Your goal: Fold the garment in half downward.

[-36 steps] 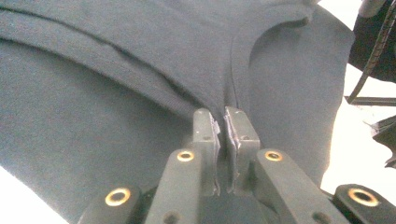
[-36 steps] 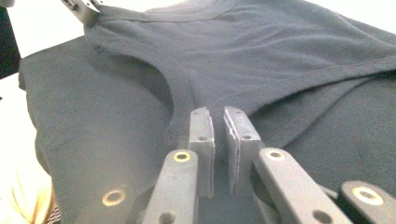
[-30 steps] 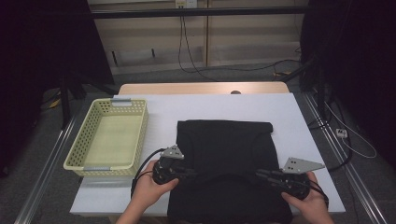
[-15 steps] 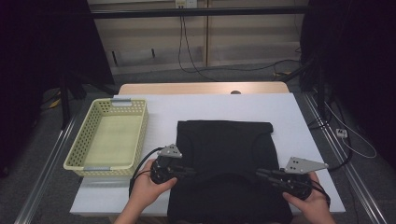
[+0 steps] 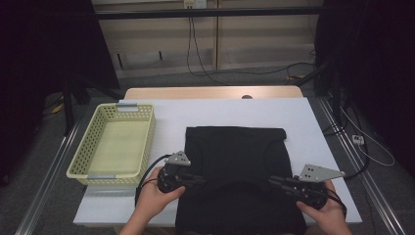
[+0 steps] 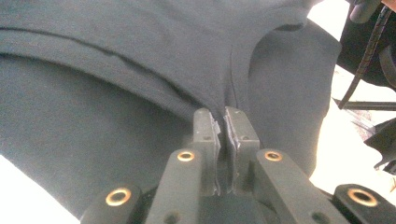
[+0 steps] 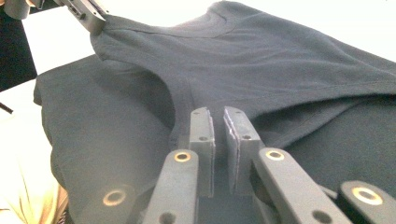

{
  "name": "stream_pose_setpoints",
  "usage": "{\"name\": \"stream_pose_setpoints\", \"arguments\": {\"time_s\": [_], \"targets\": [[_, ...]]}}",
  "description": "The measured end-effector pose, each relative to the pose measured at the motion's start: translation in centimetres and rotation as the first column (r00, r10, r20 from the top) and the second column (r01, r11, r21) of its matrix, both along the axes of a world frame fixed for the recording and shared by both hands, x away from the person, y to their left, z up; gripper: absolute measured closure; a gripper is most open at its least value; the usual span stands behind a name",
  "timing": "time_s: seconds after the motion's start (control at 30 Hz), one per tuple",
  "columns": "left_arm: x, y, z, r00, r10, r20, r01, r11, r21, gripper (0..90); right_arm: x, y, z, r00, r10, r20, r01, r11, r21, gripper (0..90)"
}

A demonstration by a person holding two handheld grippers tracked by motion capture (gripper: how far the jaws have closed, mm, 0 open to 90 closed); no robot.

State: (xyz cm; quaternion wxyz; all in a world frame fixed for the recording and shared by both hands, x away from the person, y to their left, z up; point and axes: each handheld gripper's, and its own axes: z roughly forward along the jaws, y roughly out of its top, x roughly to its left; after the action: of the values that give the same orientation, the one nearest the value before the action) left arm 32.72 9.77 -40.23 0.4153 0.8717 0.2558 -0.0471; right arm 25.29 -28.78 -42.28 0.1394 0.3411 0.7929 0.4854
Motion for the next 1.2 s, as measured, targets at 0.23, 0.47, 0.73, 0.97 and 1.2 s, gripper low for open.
{"name": "stream_pose_setpoints", "arguments": {"time_s": [0.23,0.47,0.73,0.97,1.2], "targets": [[-0.1,0.1,0.3,0.9999,-0.008,-0.009,0.008,0.9999,-0.015,84.6,-0.1,-0.3,0.4,0.9999,-0.007,0.008,0.007,1.0,0.003,83.3],[-0.5,0.5,1.1,0.9999,-0.016,-0.004,0.016,0.9991,-0.039,84.6,-0.3,0.2,0.8,0.9998,0.009,0.017,-0.009,1.0,0.0,83.3],[-0.4,0.4,0.9,0.9997,-0.023,-0.01,0.022,0.9992,-0.034,84.6,-0.5,0.0,0.9,0.9998,0.011,0.015,-0.011,1.0,0.008,83.2],[-0.4,0.7,1.1,0.9998,-0.018,-0.011,0.017,0.9991,-0.04,84.6,-0.5,0.2,1.0,0.9997,0.015,0.021,-0.015,1.0,0.009,83.2],[-0.5,0.8,1.3,0.9998,-0.016,-0.009,0.016,0.9987,-0.049,84.6,-0.6,0.2,1.1,0.9994,0.019,0.028,-0.019,1.0,0.013,83.2]]}}
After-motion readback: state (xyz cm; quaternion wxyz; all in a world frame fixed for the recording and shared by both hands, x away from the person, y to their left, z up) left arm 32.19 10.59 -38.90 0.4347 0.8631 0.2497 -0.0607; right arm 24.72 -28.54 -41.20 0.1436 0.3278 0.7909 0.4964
